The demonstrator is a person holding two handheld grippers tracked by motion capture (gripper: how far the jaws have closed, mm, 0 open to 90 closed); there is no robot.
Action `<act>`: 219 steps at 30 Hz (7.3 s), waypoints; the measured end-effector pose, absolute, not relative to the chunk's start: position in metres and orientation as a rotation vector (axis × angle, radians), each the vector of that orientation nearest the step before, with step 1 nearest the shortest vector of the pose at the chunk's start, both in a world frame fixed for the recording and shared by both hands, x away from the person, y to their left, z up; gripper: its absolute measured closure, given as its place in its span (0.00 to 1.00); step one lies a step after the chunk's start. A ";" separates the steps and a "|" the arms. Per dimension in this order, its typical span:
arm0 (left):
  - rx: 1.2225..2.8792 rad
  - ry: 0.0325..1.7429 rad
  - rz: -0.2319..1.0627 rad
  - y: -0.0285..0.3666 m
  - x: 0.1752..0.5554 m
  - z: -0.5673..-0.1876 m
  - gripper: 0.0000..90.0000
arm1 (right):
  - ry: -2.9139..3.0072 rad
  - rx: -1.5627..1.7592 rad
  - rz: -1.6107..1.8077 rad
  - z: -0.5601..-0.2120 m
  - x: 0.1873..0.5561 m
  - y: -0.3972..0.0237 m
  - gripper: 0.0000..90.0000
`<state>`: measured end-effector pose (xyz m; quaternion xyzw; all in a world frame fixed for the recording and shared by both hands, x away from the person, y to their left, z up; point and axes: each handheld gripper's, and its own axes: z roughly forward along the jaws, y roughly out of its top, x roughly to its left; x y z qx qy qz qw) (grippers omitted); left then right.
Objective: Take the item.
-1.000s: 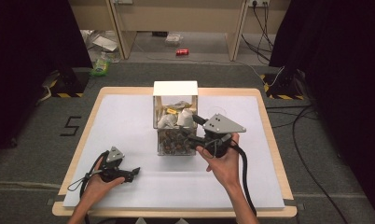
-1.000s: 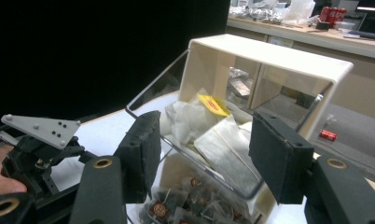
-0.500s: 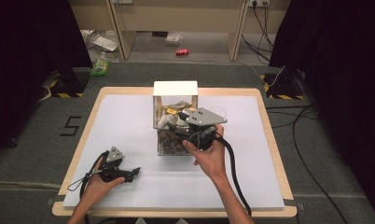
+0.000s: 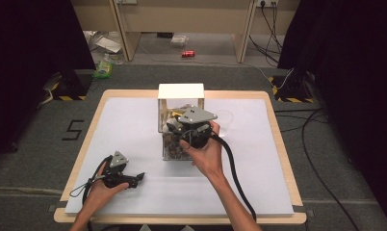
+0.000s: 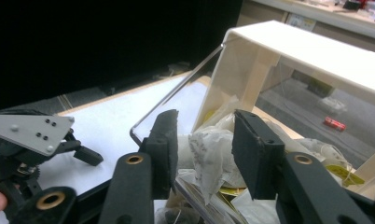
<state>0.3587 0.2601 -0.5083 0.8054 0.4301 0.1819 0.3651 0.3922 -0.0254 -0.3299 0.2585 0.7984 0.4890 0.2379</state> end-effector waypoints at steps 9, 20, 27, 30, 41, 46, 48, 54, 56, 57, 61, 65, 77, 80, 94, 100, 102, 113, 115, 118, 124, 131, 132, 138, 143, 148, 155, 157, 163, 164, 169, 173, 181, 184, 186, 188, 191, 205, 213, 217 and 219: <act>2.071 1.106 0.468 0.260 0.359 -0.508 0.07 | 2.222 0.705 1.294 -0.334 0.396 -0.023 0.97; 2.071 1.106 0.467 0.260 0.359 -0.508 0.07 | 2.162 0.673 1.405 -0.314 0.390 -0.037 1.00; 2.072 1.105 0.468 0.260 0.359 -0.508 0.07 | 2.142 0.660 1.437 -0.304 0.384 -0.045 1.00; 2.071 1.106 0.468 0.260 0.359 -0.508 0.07 | 2.139 0.661 1.448 -0.302 0.383 -0.047 1.00; 2.070 1.107 0.466 0.260 0.359 -0.508 0.07 | 2.071 0.634 1.510 -0.274 0.371 -0.069 1.00; 2.070 1.107 0.466 0.260 0.359 -0.508 0.07 | 2.036 0.630 1.525 -0.264 0.366 -0.080 1.00; 2.070 1.107 0.466 0.260 0.359 -0.508 0.07 | 2.028 0.629 1.528 -0.262 0.364 -0.084 1.00; 2.070 1.107 0.467 0.260 0.359 -0.508 0.07 | 2.006 0.650 1.523 -0.257 0.362 -0.099 1.00; 2.070 1.107 0.467 0.260 0.359 -0.508 0.07 | 1.994 0.657 1.524 -0.255 0.360 -0.104 1.00; 2.071 1.107 0.467 0.260 0.359 -0.508 0.07 | 1.988 0.661 1.523 -0.255 0.360 -0.107 1.00; 2.071 1.107 0.467 0.260 0.359 -0.508 0.07 | 1.963 0.680 1.520 -0.252 0.358 -0.120 1.00; 2.071 1.107 0.467 0.260 0.359 -0.508 0.07 | 1.945 0.709 1.507 -0.251 0.359 -0.132 1.00; 2.070 1.106 0.468 0.260 0.359 -0.508 0.07 | 1.918 0.810 1.466 -0.270 0.371 -0.161 1.00; 2.070 1.106 0.468 0.260 0.359 -0.508 0.07 | 1.916 0.842 1.453 -0.277 0.375 -0.167 1.00; 2.071 1.106 0.469 0.260 0.359 -0.508 0.07 | 1.906 0.900 1.429 -0.297 0.391 -0.176 1.00; 2.071 1.106 0.469 0.260 0.359 -0.508 0.07 | 1.906 0.920 1.423 -0.303 0.398 -0.175 1.00; 2.071 1.106 0.469 0.260 0.359 -0.508 0.07 | 1.905 0.926 1.420 -0.306 0.401 -0.175 0.99; 2.071 1.106 0.469 0.260 0.359 -0.508 0.07 | 1.911 0.966 1.389 -0.318 0.418 -0.175 0.99; 2.071 1.106 0.468 0.260 0.359 -0.508 0.07 | 1.913 0.969 1.383 -0.319 0.421 -0.174 0.99; 2.070 1.106 0.468 0.260 0.359 -0.508 0.07 | 1.914 0.978 1.379 -0.322 0.426 -0.172 0.99; 2.071 1.106 0.468 0.260 0.359 -0.508 0.07 | 1.920 0.992 1.355 -0.329 0.436 -0.169 0.99; 2.070 1.106 0.468 0.260 0.359 -0.508 0.07 | 1.919 1.006 1.347 -0.335 0.446 -0.166 0.99; 2.071 1.106 0.468 0.260 0.359 -0.508 0.07 | 1.919 1.005 1.345 -0.336 0.447 -0.165 0.99; 2.071 1.106 0.468 0.260 0.359 -0.508 0.07 | 1.930 1.018 1.331 -0.342 0.456 -0.163 0.99; 2.071 1.107 0.468 0.260 0.359 -0.508 0.07 | 1.945 1.031 1.322 -0.348 0.462 -0.161 0.99; 2.070 1.106 0.469 0.260 0.359 -0.508 0.07 | 1.963 1.046 1.303 -0.355 0.469 -0.157 0.99; 2.070 1.106 0.469 0.260 0.359 -0.508 0.07 | 1.977 1.070 1.278 -0.363 0.477 -0.156 0.99; 2.070 1.106 0.470 0.260 0.359 -0.508 0.07 | 1.982 1.074 1.273 -0.365 0.478 -0.154 0.99; 2.070 1.106 0.470 0.260 0.359 -0.508 0.07 | 1.994 1.088 1.262 -0.370 0.482 -0.152 0.99; 2.070 1.106 0.469 0.260 0.359 -0.508 0.07 | 1.998 1.095 1.260 -0.371 0.483 -0.152 0.99; 2.070 1.106 0.469 0.260 0.359 -0.508 0.07 | 2.009 1.113 1.240 -0.376 0.487 -0.151 0.99; 2.070 1.106 0.469 0.260 0.359 -0.508 0.07 | 2.024 1.131 1.216 -0.383 0.493 -0.149 0.99; 2.070 1.106 0.469 0.260 0.359 -0.508 0.07 | 2.029 1.171 1.211 -0.395 0.497 -0.151 0.99; 2.070 1.106 0.469 0.260 0.359 -0.508 0.07 | 2.032 1.189 1.204 -0.399 0.498 -0.154 0.99; 2.070 1.106 0.469 0.260 0.359 -0.508 0.07 | 2.019 1.205 1.248 -0.404 0.497 -0.157 0.99; 2.070 1.106 0.469 0.260 0.359 -0.508 0.07 | 2.020 1.207 1.245 -0.404 0.497 -0.157 0.99; 2.070 1.106 0.469 0.260 0.359 -0.508 0.07 | 2.011 1.213 1.245 -0.407 0.497 -0.160 0.98; 2.070 1.106 0.469 0.260 0.359 -0.508 0.07 | 2.011 1.229 1.187 -0.414 0.502 -0.160 0.96; 2.070 1.106 0.469 0.260 0.359 -0.508 0.07 | 2.005 1.242 1.178 -0.417 0.504 -0.159 0.87; 2.070 1.106 0.469 0.260 0.359 -0.508 0.07 | 1.993 1.231 1.175 -0.414 0.502 -0.159 0.84; 2.069 1.106 0.469 0.260 0.359 -0.508 0.07 | 1.982 1.230 1.182 -0.411 0.500 -0.161 0.81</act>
